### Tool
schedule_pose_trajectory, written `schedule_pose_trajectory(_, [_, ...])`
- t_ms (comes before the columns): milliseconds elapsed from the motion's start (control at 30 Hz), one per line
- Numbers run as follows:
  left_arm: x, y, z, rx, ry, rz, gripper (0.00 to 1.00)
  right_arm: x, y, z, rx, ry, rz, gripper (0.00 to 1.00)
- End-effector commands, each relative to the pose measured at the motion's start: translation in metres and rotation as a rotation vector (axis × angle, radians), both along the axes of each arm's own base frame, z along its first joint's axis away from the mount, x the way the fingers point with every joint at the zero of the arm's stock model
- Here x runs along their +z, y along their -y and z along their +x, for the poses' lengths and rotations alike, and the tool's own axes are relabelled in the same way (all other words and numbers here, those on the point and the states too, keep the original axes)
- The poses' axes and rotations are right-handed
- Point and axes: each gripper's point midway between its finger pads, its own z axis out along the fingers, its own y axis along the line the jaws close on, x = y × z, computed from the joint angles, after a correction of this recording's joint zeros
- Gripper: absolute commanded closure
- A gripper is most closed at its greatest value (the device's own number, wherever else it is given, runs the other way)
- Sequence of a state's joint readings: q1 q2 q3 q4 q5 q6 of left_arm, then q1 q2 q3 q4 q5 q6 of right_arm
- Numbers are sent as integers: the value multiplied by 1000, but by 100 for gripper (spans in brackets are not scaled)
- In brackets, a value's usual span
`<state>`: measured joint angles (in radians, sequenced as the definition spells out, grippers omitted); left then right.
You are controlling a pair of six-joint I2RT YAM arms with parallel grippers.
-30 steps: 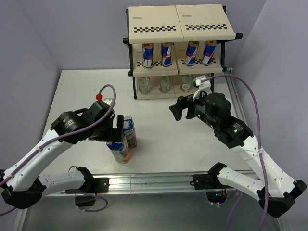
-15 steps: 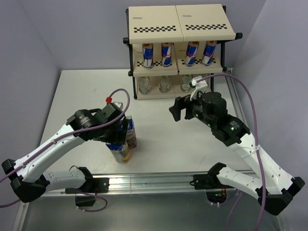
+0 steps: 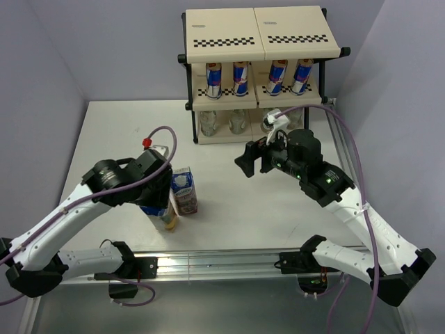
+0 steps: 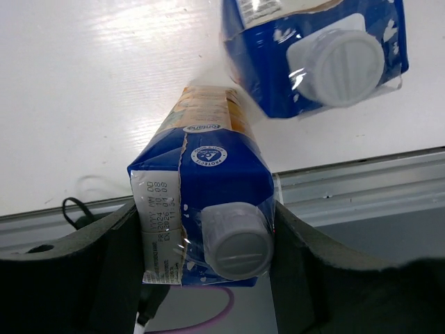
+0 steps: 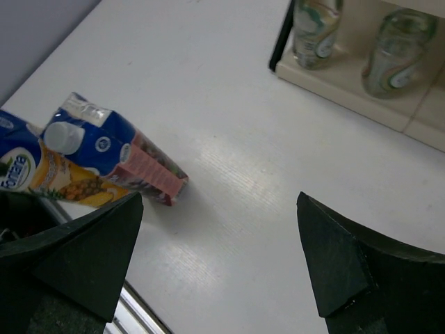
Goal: Place and organize the beverage onto the shelf
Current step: Pick up the drink from the center of the board, then place the drink on the shelf.
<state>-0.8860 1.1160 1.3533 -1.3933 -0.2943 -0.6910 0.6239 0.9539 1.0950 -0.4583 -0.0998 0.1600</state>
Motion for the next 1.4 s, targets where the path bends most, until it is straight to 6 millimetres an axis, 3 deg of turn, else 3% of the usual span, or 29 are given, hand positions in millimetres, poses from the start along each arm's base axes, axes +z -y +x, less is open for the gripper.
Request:
schedule_pose_trajectory(0, [73, -19, 16, 38, 262, -129, 100, 33, -28, -4, 154, 84, 85, 2])
schedule_pose_trajectory(167, [106, -48, 30, 93, 392, -102, 100, 49, -59, -22, 379, 125, 152, 2])
schedule_pose_trajectory(300, [126, -72, 45, 192, 477, -35, 100, 52, -73, -19, 436, 114, 167, 4])
schedule_pose_trajectory(433, [141, -98, 76, 339, 552, 143, 100, 59, -83, -16, 467, 115, 201, 4])
schedule_pose_trajectory(600, [185, -79, 120, 345, 683, 117, 100, 81, -96, -11, 528, 256, 262, 4])
schedule_pose_trajectory(733, [202, -80, 165, 389, 750, 156, 100, 93, -99, 2, 505, 339, 260, 5])
schedule_pose_trajectory(833, [219, -61, 192, 350, 788, 47, 100, 100, -101, 6, 510, 401, 268, 5])
schedule_pose_trajectory(967, [240, -17, 208, 184, 769, -113, 100, 103, -101, 18, 483, 473, 224, 5])
schedule_pose_trajectory(1000, [245, -2, 209, 128, 749, -159, 100, 100, -102, 23, 482, 505, 184, 5])
schedule_pose_trajectory(1167, [254, 30, 209, -9, 721, -289, 100, 78, -97, 51, 408, 488, 30, 2])
schedule_pose_trajectory(1200, [257, 49, 202, -102, 709, -390, 100, 64, -88, 72, 337, 463, -82, 0])
schedule_pose_trajectory(1233, [257, 49, 202, -103, 709, -391, 100, 71, -88, 72, 334, 477, -76, 0])
schedule_pose_trajectory(1267, [257, 54, 201, -124, 704, -410, 100, 61, -84, 76, 316, 437, -116, 0])
schedule_pose_trajectory(1300, [258, 64, 196, -182, 683, -460, 100, 65, -80, 86, 281, 436, -152, 0])
schedule_pose_trajectory(1367, [258, 77, 194, -237, 668, -505, 100, 50, -74, 82, 300, 367, -210, 0])
